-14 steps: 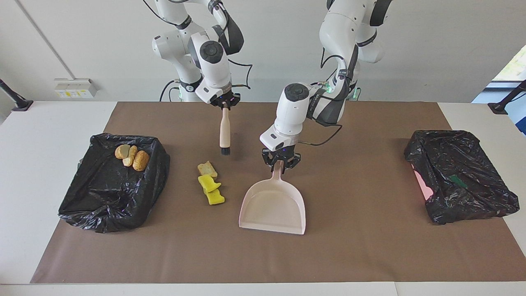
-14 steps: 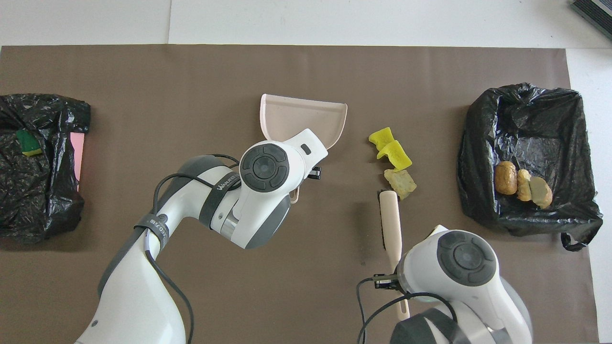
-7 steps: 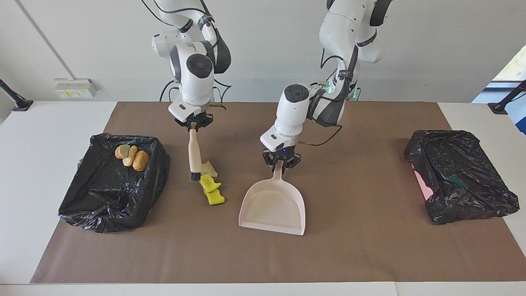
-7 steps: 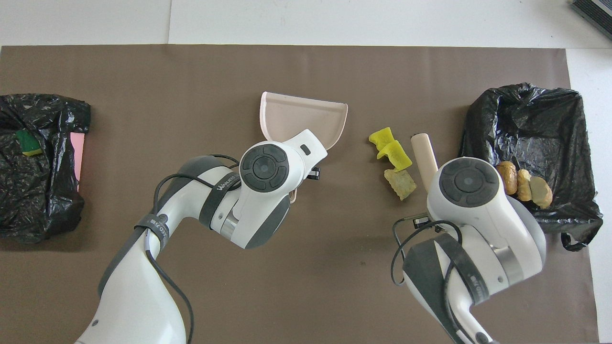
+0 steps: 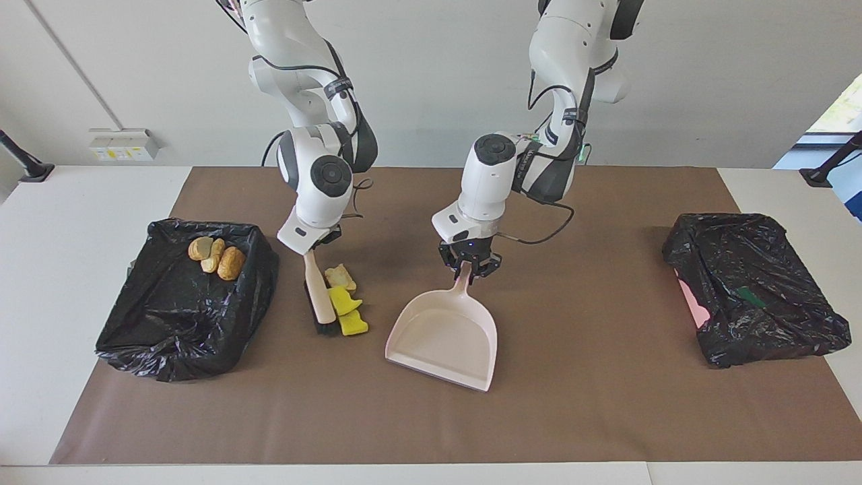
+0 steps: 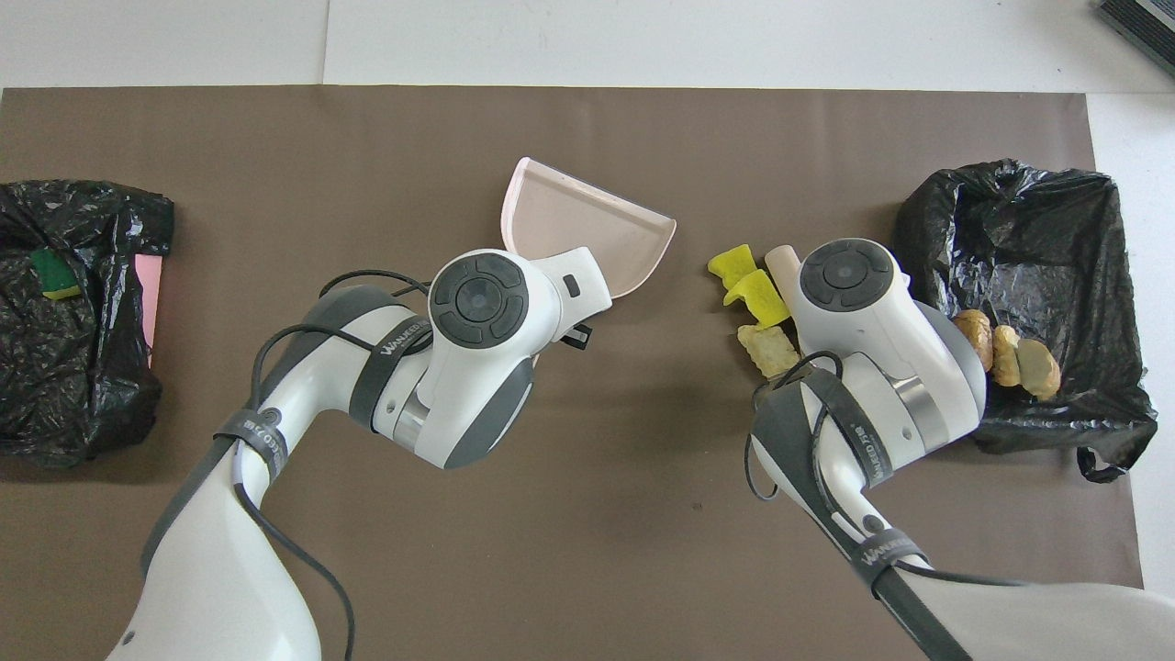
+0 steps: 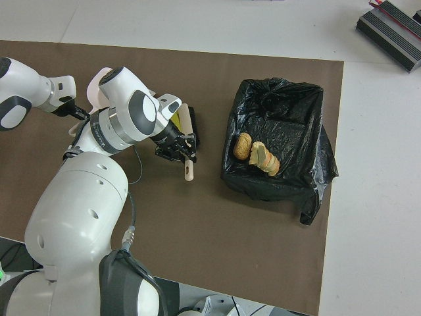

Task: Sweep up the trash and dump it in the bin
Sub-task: 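Sweep the yellow sponges toward the dustpan with the right gripper's brush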

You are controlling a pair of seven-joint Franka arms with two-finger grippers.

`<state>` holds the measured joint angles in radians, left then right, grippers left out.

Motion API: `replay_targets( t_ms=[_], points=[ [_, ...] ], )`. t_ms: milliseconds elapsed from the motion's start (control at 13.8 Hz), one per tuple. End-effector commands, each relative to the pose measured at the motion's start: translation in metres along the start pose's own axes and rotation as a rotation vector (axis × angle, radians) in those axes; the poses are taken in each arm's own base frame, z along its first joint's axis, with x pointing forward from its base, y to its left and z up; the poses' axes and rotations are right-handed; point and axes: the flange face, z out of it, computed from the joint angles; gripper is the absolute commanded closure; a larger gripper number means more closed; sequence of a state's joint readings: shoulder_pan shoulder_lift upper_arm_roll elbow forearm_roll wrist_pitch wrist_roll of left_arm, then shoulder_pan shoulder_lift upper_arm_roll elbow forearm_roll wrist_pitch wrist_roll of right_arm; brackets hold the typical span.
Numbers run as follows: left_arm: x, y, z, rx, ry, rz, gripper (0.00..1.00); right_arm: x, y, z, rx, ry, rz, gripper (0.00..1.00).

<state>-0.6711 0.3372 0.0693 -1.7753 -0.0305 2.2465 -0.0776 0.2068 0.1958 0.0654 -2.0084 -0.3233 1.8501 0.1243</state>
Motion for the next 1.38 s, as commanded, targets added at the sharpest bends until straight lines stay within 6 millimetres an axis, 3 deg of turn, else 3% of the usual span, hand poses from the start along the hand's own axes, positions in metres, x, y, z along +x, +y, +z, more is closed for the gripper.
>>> replay_targets(
  t_ms=[0, 72, 217, 362, 725, 870, 1087, 1305],
  points=[
    [-0.012, -0.016, -0.022, -0.003, -0.068, 0.212, 1.00, -0.001, 0.013, -0.005, 0.013, -0.014, -0.043, 1.00],
    [-0.015, -0.017, -0.021, -0.007, -0.086, 0.276, 1.00, -0.002, 0.019, -0.002, 0.030, -0.018, -0.029, 1.00],
    [-0.017, -0.046, -0.019, -0.019, -0.110, 0.448, 1.00, -0.002, 0.018, -0.002, 0.033, -0.019, -0.025, 1.00],
    [-0.022, -0.047, -0.018, -0.036, -0.132, 0.591, 1.00, -0.002, 0.015, -0.001, 0.058, -0.020, -0.004, 1.00],
    [-0.026, -0.043, -0.019, -0.048, -0.163, 0.613, 1.00, -0.003, 0.009, 0.004, 0.151, -0.045, -0.040, 1.00],
    [-0.032, -0.047, -0.017, -0.056, -0.187, 0.613, 1.00, 0.002, -0.009, 0.005, 0.221, -0.042, -0.037, 1.00],
    [-0.032, -0.047, -0.017, -0.067, -0.175, 0.766, 1.00, 0.000, -0.037, -0.006, 0.305, -0.048, -0.049, 1.00],
    [-0.034, -0.047, -0.015, -0.068, -0.178, 0.776, 1.00, 0.000, -0.068, -0.019, 0.449, -0.041, -0.039, 1.00]
  ],
)
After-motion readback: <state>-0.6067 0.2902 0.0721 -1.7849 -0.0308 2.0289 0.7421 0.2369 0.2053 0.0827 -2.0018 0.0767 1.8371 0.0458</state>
